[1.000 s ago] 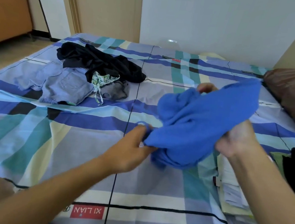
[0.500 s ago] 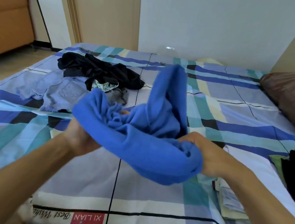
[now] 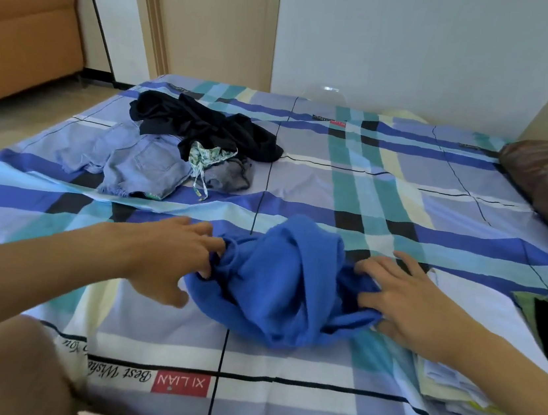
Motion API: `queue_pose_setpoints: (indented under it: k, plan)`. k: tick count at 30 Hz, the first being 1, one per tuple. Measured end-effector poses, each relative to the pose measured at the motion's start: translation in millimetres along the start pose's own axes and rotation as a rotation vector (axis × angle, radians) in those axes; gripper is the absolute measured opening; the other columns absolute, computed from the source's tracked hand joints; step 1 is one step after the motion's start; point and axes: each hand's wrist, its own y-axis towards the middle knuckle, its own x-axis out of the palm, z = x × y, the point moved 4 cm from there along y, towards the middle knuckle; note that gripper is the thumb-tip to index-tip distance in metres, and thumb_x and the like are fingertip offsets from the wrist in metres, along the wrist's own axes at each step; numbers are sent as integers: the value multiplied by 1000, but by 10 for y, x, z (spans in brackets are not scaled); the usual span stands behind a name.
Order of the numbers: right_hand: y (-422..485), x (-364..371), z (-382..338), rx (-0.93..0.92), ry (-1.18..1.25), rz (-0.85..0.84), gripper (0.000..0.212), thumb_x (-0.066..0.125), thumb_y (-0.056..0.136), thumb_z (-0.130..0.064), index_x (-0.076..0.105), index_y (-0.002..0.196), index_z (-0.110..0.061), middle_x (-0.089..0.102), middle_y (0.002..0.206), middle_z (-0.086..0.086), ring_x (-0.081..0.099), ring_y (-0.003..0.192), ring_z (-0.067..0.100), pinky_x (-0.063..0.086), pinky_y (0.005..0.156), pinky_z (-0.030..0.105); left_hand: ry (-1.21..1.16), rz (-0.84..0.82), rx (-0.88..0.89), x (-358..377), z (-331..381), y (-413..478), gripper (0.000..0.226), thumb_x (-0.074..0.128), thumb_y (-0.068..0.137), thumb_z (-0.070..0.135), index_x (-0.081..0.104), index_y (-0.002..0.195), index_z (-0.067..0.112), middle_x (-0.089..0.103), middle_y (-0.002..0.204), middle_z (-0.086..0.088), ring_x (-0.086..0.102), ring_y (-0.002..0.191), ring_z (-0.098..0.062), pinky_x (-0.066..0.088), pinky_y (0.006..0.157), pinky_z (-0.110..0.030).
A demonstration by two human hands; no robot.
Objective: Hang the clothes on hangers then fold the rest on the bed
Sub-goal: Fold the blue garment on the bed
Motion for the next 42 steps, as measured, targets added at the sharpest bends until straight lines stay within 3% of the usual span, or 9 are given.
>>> queue_pose_setpoints:
  k: [4, 8, 13, 16, 24, 30, 36, 39, 42]
  plan:
    - [-28, 14, 4, 149, 661, -126, 7, 64, 93, -27, 70, 94, -25, 27, 148, -17, 33, 135, 2, 32, 106, 22, -908, 337, -125, -90, -77, 103, 15, 62, 97, 26, 75, 90, 24, 69, 101, 13, 62, 97, -4, 45, 90, -24]
    - [181, -3, -63, 462, 1112, -52, 42, 57, 97, -49, 63, 82, -10, 59, 85, -2, 61, 72, 5, 51, 72, 26, -1162, 316, -446, 228, -14, 454, 66, 59, 70, 85, 67, 105, 29, 68, 106, 12, 64, 98, -8, 50, 90, -32]
    - [362, 33, -240, 560, 1027, 26, 42, 79, 75, -24, 44, 99, -18, 61, 92, 10, 53, 75, 20, 46, 68, 37, -988, 305, -473, 187, 250, 644, 83, 67, 40, 85, 62, 90, 20, 67, 86, 2, 64, 81, -16, 51, 70, -37]
    - [361, -108, -342, 593, 1146, 90, 45, 75, 73, -11, 43, 102, -23, 63, 98, 14, 62, 80, 30, 52, 71, 44, -859, 424, -562, 47, 284, 637, 49, 76, 59, 61, 52, 76, 22, 58, 74, 3, 62, 74, -22, 42, 58, -33]
    - [210, -1134, -241, 579, 1312, 347, 43, 67, 83, 5, 45, 107, -23, 52, 85, 8, 38, 58, 21, 32, 49, 26, -374, 460, -982, -260, -594, 446, 24, 48, 97, 8, 47, 121, 5, 63, 117, -16, 63, 105, -37, 39, 70, -38]
    - [438, -1685, -116, 600, 1185, 523, 34, 68, 83, 1, 54, 106, -20, 61, 82, 12, 49, 54, 20, 36, 47, 25, -519, 323, -832, -838, -834, 337, 15, 57, 92, 14, 50, 80, 7, 61, 94, -14, 60, 82, -32, 49, 71, -41]
    - [519, -1902, 420, 668, 701, 525, 27, 63, 77, 3, 61, 98, -14, 60, 93, 12, 54, 71, 26, 36, 56, 28, -1020, 337, -708, -1212, -963, -41, 25, 37, 101, 3, 59, 105, -8, 70, 88, -24, 70, 59, -29, 58, 47, -35]
    - [531, -1811, 625, 687, 422, 394, 24, 61, 78, 5, 57, 96, -10, 60, 103, 17, 52, 84, 31, 38, 68, 31, -1084, 251, -639, -1298, -974, -193, 24, 38, 101, -3, 61, 106, -3, 64, 64, -12, 60, 44, -17, 41, 37, -23]
    - [511, -1545, 756, 800, 481, 355, 16, 55, 85, 5, 53, 96, -7, 58, 96, 19, 50, 86, 33, 37, 68, 35, -1362, 221, -561, -1262, -946, -249, 20, 44, 100, 5, 59, 89, 0, 58, 63, -13, 50, 54, -23, 39, 51, -28]
